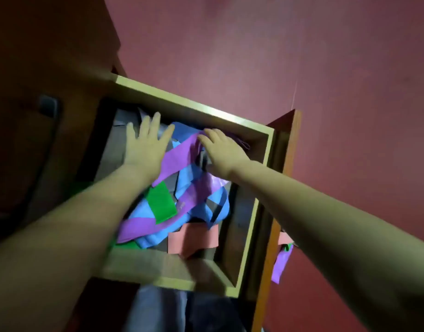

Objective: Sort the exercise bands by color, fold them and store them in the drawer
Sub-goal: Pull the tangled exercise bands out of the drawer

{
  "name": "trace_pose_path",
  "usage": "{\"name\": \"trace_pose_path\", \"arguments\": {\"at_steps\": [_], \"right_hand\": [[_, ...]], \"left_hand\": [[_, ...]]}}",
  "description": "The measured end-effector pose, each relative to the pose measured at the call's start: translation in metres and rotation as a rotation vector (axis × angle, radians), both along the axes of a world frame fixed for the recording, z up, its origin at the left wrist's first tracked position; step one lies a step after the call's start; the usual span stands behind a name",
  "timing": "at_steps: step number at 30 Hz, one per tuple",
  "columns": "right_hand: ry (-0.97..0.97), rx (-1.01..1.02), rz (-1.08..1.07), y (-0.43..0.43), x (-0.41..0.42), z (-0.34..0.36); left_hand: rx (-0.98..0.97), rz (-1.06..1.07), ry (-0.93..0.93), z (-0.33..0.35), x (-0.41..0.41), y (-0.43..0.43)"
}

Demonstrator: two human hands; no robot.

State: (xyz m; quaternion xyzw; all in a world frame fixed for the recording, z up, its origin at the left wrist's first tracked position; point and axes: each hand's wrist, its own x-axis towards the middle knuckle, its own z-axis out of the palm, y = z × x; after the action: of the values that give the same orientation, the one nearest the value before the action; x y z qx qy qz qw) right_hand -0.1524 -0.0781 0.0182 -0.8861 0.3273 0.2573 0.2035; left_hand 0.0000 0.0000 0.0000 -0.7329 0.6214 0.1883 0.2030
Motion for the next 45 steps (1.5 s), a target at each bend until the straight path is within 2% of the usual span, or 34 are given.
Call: {"name": "trace_pose_path", "arguments": {"at_steps": [3,6,13,17,19,21,24,27,31,34,38,40,42,45], "right_hand": [[0.017,-0.051,0.075,-0.014,0.016,-0.026],[0.012,-0.078,0.124,-0.017,0.031,-0.042],[0.013,-0.241,0.117,-0.008,0.047,-0.058],[0.009,-0.208,0.187,-0.004,0.037,-0.051],[0.021,-0.091,0.093,0.002,0.024,-0.05],[0.048,0.053,-0.094,0.01,0.01,-0.049],[0.092,0.158,-0.269,0.029,-0.009,-0.047],[0.169,0.255,-0.495,0.06,-0.028,-0.043],[0.212,0.277,-0.553,0.096,-0.041,-0.043],[0.19,0.325,-0.735,0.102,-0.038,-0.044],[0.093,0.51,-1.102,0.116,-0.034,-0.048],[0.04,0.62,-1.23,0.134,-0.029,-0.049],[0.036,0.621,-1.209,0.153,-0.025,-0.048],[0.087,0.357,-0.917,0.165,-0.028,-0.044]], "left_hand": [[-0.029,-0.208,-0.138,-0.018,0.012,-0.019],[-0.054,-0.221,-0.072,-0.034,0.019,-0.026],[-0.057,0.088,0.092,-0.042,0.021,-0.005],[-0.018,0.37,0.3,-0.043,0.018,0.02],[-0.019,0.48,0.364,-0.042,0.02,0.038],[-0.033,0.549,0.378,-0.039,0.022,0.056],[-0.062,0.627,0.318,-0.031,0.02,0.076],[-0.11,0.827,0.293,-0.027,0.014,0.096],[-0.118,1.124,0.439,-0.031,0.001,0.111],[-0.076,1.311,0.514,-0.035,-0.004,0.107],[-0.232,1.515,0.613,-0.041,-0.004,0.108],[-0.249,1.578,0.63,-0.042,-0.004,0.116],[-0.205,1.664,0.672,-0.045,-0.005,0.125],[-0.02,1.688,0.685,-0.042,-0.014,0.134]]}}
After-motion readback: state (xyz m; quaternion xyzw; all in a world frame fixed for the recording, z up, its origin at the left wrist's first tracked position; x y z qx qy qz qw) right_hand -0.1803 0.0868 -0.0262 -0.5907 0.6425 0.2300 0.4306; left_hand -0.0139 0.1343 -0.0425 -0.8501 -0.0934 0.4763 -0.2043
